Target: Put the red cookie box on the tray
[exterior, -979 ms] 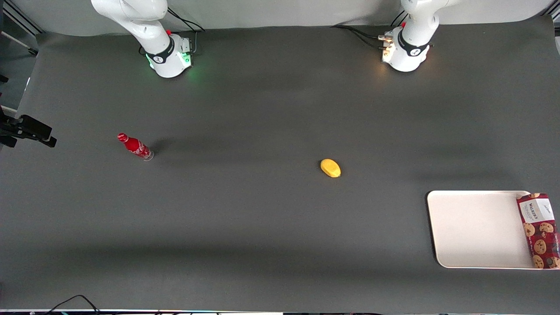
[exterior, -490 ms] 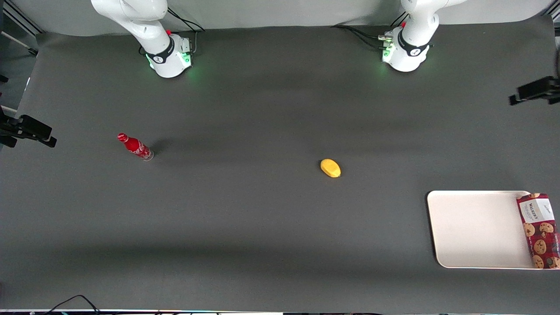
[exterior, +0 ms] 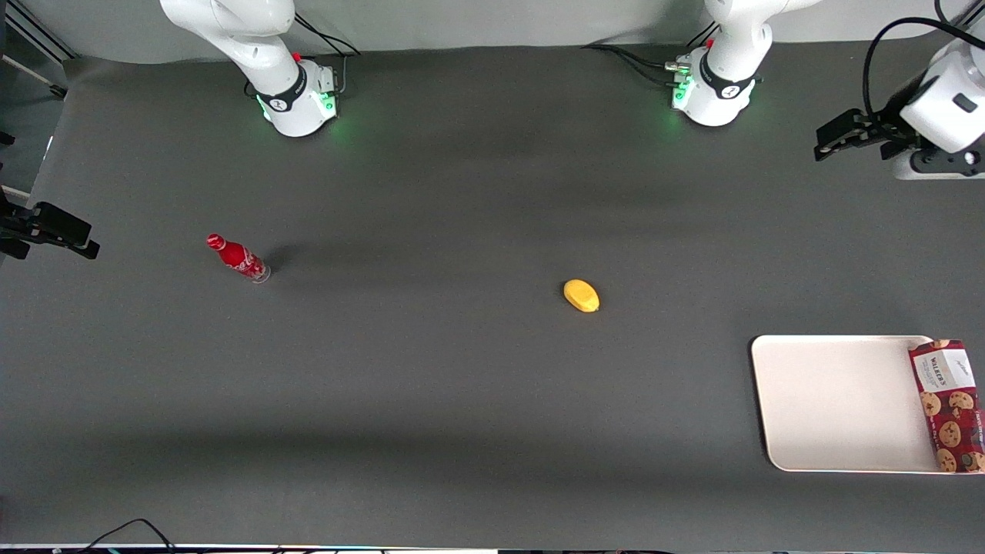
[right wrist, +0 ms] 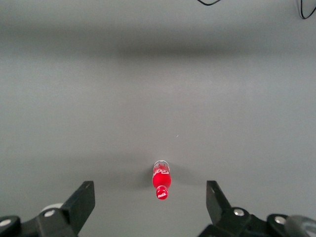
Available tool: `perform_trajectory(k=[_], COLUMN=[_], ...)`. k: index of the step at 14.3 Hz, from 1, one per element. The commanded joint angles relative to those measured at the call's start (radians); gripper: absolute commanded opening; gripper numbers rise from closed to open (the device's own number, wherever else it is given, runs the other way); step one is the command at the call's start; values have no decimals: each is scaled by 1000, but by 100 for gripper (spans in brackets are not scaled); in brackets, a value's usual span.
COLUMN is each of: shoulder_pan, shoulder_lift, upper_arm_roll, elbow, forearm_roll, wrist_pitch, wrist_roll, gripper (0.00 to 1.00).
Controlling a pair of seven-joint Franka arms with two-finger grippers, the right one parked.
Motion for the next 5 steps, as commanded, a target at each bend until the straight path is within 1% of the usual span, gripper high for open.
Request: perform_trajectory(k=[1,3,4,5], shoulder_pan=[-113,-200,-228,-228], shoulder_lift=[8,44,52,52], upper_arm_roll=[62,135,168,172], elbow=[9,56,73,78], forearm_roll=[59,84,84,84], wrist_pitch=[27,17,11,11], wrist_roll=[-17,-20,-20,-19], gripper=[100,100,100,100])
